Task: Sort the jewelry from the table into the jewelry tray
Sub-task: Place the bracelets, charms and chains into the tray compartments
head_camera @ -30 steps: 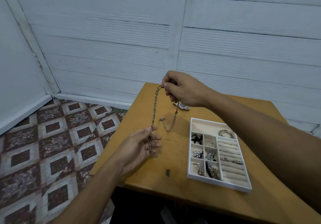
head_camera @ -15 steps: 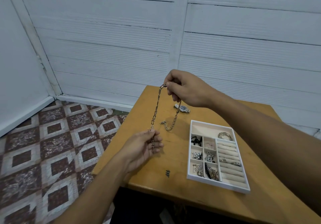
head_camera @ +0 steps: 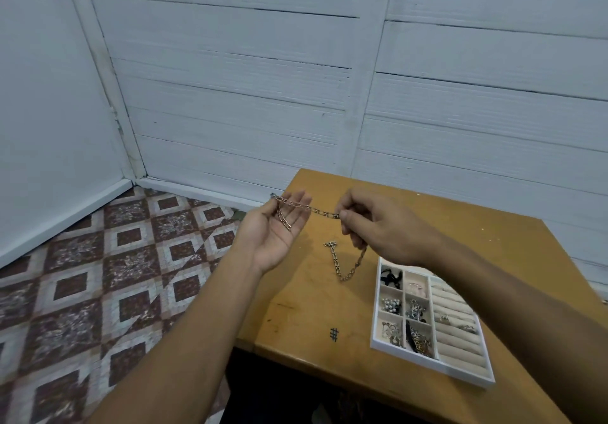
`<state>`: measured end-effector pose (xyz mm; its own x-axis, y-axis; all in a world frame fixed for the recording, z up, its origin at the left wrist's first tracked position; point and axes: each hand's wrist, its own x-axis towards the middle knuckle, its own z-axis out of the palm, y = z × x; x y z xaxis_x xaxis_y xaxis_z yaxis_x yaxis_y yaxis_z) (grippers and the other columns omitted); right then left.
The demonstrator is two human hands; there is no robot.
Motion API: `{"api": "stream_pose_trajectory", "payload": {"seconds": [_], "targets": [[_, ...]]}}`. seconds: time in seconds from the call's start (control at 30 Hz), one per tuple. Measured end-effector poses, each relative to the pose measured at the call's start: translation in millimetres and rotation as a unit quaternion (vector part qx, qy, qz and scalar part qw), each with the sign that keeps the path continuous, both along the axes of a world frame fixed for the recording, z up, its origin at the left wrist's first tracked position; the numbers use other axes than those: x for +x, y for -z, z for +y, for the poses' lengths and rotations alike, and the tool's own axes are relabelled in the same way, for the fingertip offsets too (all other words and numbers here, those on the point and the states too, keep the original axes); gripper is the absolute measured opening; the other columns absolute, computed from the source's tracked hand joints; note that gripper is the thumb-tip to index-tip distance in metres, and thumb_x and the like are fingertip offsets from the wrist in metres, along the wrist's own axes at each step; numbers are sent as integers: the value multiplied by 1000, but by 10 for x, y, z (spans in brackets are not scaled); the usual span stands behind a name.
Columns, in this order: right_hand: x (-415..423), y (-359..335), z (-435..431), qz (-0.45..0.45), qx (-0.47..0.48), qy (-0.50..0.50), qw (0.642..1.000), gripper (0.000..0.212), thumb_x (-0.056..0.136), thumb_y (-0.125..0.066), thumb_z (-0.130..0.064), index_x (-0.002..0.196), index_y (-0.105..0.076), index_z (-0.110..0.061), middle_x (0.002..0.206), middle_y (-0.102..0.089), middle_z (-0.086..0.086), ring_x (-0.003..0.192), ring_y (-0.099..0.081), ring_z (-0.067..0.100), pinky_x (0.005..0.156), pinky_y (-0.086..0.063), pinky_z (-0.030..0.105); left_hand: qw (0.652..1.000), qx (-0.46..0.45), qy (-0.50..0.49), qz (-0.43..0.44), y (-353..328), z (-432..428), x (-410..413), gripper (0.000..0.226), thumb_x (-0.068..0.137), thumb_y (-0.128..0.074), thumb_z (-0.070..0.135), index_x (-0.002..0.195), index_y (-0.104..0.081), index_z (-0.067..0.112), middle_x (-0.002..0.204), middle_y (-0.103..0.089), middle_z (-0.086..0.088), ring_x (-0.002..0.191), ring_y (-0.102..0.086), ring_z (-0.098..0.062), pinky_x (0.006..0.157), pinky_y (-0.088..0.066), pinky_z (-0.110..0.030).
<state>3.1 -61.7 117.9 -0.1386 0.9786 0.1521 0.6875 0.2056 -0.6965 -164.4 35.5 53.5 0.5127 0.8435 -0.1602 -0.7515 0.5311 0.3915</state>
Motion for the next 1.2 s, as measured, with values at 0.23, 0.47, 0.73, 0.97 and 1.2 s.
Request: {"api": "stream_pose_trajectory", "payload": {"seconds": [0.23, 0.47, 0.73, 0.97, 1.2], "targets": [[19, 283, -111, 23, -21, 12, 999, 9, 98, -49, -18, 93, -57, -19, 74, -63, -3, 62, -59, 13, 62, -52, 34, 1000, 3, -7, -28, -183, 48, -60, 29, 102, -34, 17, 88, -57, 6, 86, -72, -12, 79, -72, -24, 78, -56, -35], [-11, 452, -253, 35, -54, 6, 998, 9, 97, -51, -16, 91, -58, -19, 68, -62, -7, 59, -59, 13, 62, -51, 33, 999, -21, -35, -19, -257, 85, -46, 30, 101, -35, 16, 80, -55, 9, 68, -61, -2, 55, -64, -15, 55, -54, -22], [108, 382, -366, 20, -107, -4, 994, 8, 96, -56, -21, 94, -63, -17, 71, -66, -3, 61, -61, 10, 66, -52, 34, 999, -1, -50, 9, -396, 169, -103, 33, 101, -34, 17, 73, -50, 12, 57, -54, 3, 46, -53, -10, 46, -44, -17], [129, 155, -393, 8, -101, -25, 995, 7, 94, -58, -21, 97, -65, -21, 70, -64, -8, 60, -59, 10, 62, -51, 33, 995, -3, -88, 40, -498, 230, -143, 33, 102, -34, 19, 75, -50, 11, 60, -53, 0, 50, -56, -13, 49, -50, -21], [-35, -324, -242, -70, -22, -16, 997, 10, 94, -57, -32, 92, -65, -26, 71, -65, -7, 55, -53, 2, 56, -46, 25, 961, 156, -18, 227, -536, -7, 40, 26, 103, -36, 22, 87, -52, 8, 68, -66, -6, 65, -70, -22, 58, -58, -31]]}}
